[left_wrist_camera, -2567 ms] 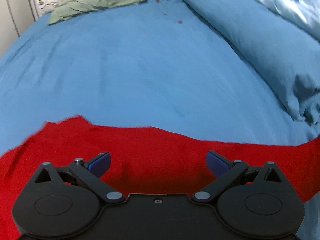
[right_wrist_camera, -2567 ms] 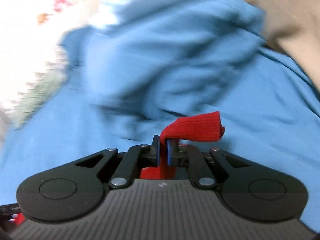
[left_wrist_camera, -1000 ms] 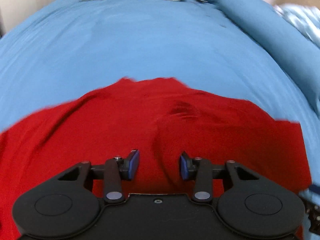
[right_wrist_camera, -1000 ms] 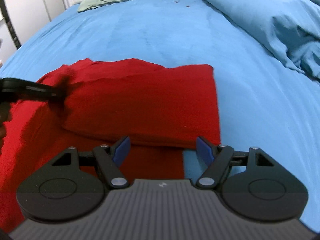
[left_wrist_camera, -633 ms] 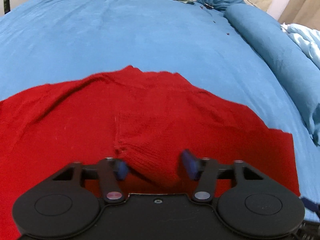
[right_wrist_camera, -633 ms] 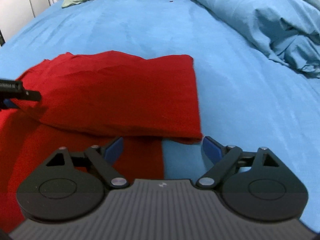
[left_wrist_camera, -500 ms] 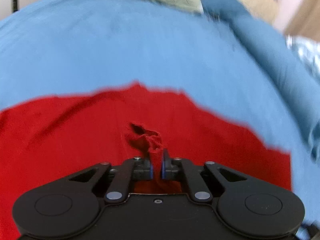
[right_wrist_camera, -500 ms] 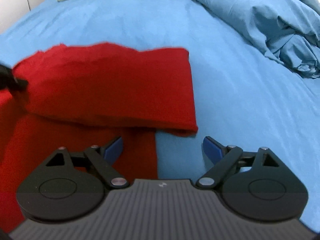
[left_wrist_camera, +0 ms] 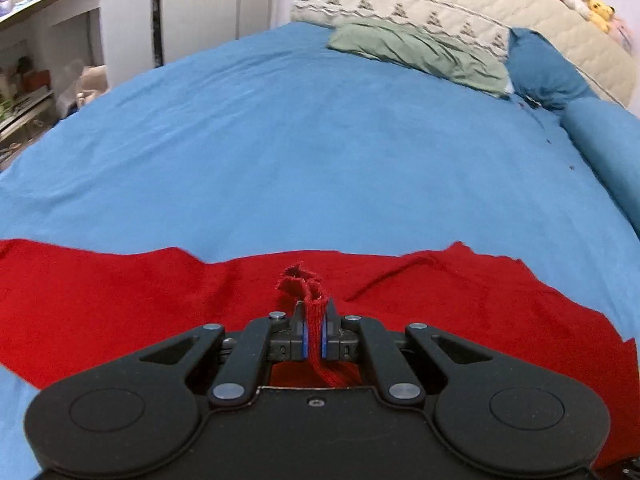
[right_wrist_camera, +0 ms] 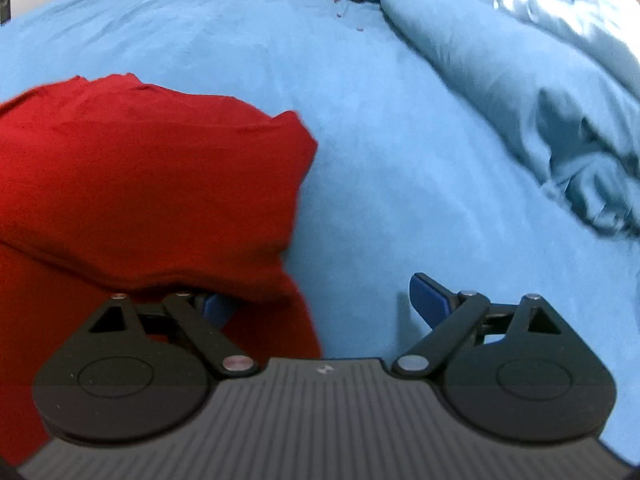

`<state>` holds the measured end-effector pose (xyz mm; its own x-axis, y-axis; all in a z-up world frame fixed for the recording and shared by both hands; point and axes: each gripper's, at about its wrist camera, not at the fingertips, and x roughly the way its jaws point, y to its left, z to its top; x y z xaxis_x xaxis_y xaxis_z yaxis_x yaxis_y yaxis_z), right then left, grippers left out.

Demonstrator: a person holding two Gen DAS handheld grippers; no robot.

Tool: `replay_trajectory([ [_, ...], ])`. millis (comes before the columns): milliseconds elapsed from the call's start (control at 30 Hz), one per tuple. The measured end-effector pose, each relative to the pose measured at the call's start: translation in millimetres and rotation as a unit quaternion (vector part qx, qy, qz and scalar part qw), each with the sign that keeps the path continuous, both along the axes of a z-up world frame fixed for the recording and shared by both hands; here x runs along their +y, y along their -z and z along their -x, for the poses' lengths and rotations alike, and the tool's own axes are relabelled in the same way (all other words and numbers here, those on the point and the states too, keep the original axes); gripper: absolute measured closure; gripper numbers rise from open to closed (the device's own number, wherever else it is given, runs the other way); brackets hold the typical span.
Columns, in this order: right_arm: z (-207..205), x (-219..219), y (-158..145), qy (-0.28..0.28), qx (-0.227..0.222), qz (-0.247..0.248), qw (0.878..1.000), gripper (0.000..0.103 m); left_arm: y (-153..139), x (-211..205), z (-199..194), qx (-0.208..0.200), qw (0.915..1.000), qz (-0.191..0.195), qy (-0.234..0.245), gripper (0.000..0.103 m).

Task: Fold small clothes

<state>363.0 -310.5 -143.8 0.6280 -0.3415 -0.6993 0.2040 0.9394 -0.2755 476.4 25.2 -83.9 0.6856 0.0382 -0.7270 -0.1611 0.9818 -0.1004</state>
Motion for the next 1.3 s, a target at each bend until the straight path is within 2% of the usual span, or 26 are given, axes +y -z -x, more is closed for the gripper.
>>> replay_trajectory([
  [133,2,-8,-2,-0.012,0.006,0.017,1.0,0.0,6,10,8,0.011,0.9998,0.01,-0.015,0.097],
  [267,10,-29,-9,0.047,0.001,-0.019,0.999,0.0,13,8,10,0.025,0.9995,0.02,0.0,0.097],
  [333,18,-33,-8,0.058,0.011,-0.023,0.998,0.0,20,6,13,0.033,0.9993,0.019,0.0,0.097],
  [400,24,-35,-6,0.059,0.018,-0.028,0.998,0.0,26,11,17,0.047,0.9986,0.023,-0.007,0.096],
  [467,27,-35,-8,0.039,0.026,-0.024,0.999,0.0,29,19,23,0.059,0.9978,0.025,-0.015,0.091],
  [567,31,-33,-17,0.009,0.041,-0.012,0.999,0.0,25,27,34,0.072,0.997,-0.006,-0.027,0.088],
  [633,32,-28,-29,-0.021,0.041,-0.008,0.999,0.0,17,32,43,0.072,0.9962,-0.035,-0.035,0.082],
  [700,31,-21,-46,-0.057,0.022,-0.033,0.998,0.0,7,34,49,0.061,0.9969,-0.041,-0.027,0.075],
  [767,25,-11,-57,-0.09,0.004,-0.086,0.992,0.0,-1,29,50,0.051,0.9979,-0.04,-0.006,0.057],
  [800,18,-5,-57,-0.099,0.002,-0.111,0.989,0.0,-3,24,49,0.048,0.9981,-0.039,0.005,0.056],
  [900,-8,6,-37,-0.099,0.022,-0.169,0.98,0.0,-5,5,36,0.039,0.9981,-0.028,0.038,0.056],
  [967,-16,3,-11,-0.067,0.057,-0.188,0.978,0.0,-5,-6,26,0.035,0.9976,-0.017,0.057,0.056],
  [1000,-14,-1,-3,-0.055,0.06,-0.201,0.976,0.0,-4,-11,20,0.036,0.9969,-0.013,0.069,0.056],
  [1033,-6,-4,-2,-0.054,0.038,-0.21,0.976,0.0,-3,-15,16,0.036,0.9962,-0.012,0.078,0.056],
  [1133,-8,-2,-14,-0.05,0.053,-0.205,0.976,0.0,5,-25,8,0.041,0.9939,-0.013,0.102,0.056],
  [1167,-10,-1,-21,-0.051,0.044,-0.209,0.976,0.0,8,-27,5,0.045,0.9933,-0.014,0.105,0.056],
  [1233,-25,-5,-34,-0.065,0.012,-0.22,0.973,0.0,18,-26,1,0.058,0.9924,-0.015,0.107,0.056],
  [1300,-52,-5,-36,-0.071,0.004,-0.214,0.974,0.0,28,-21,0,0.074,0.9919,-0.015,0.102,0.055],
])
